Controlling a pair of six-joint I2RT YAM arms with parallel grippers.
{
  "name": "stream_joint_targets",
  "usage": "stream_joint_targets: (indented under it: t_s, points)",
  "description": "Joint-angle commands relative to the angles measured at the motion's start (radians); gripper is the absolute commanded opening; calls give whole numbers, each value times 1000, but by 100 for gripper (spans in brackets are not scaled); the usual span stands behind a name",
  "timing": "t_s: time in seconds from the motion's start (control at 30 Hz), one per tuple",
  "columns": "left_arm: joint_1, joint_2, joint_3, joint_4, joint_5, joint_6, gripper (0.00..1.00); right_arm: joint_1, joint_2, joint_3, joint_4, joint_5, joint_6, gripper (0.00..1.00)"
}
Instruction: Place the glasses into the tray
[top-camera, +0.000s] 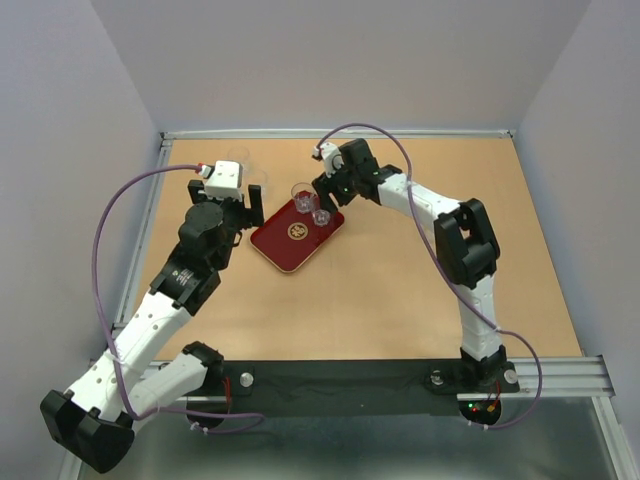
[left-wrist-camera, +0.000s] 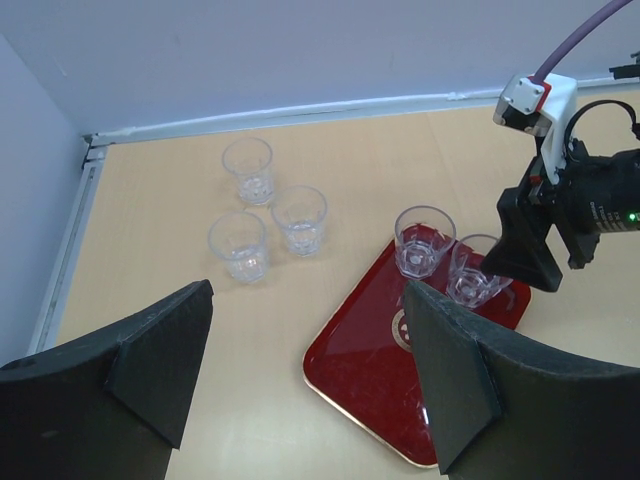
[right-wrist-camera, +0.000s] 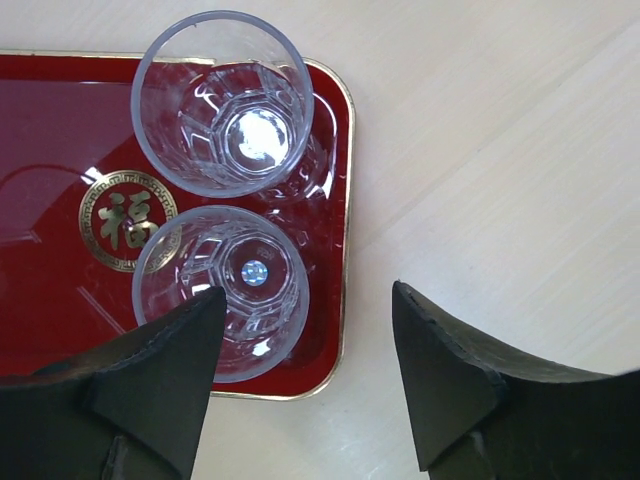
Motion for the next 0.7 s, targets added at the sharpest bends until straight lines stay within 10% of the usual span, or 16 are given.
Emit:
stream_joint_targets:
  t_s: [0.0,0.67]
  points:
    - [1,-20,-9,61,-22,17,88,8,-72,52,31,40,-26,73]
    - [1,6,-33,87,-31,9,88,-7,-472,-316,34,79,-194,81]
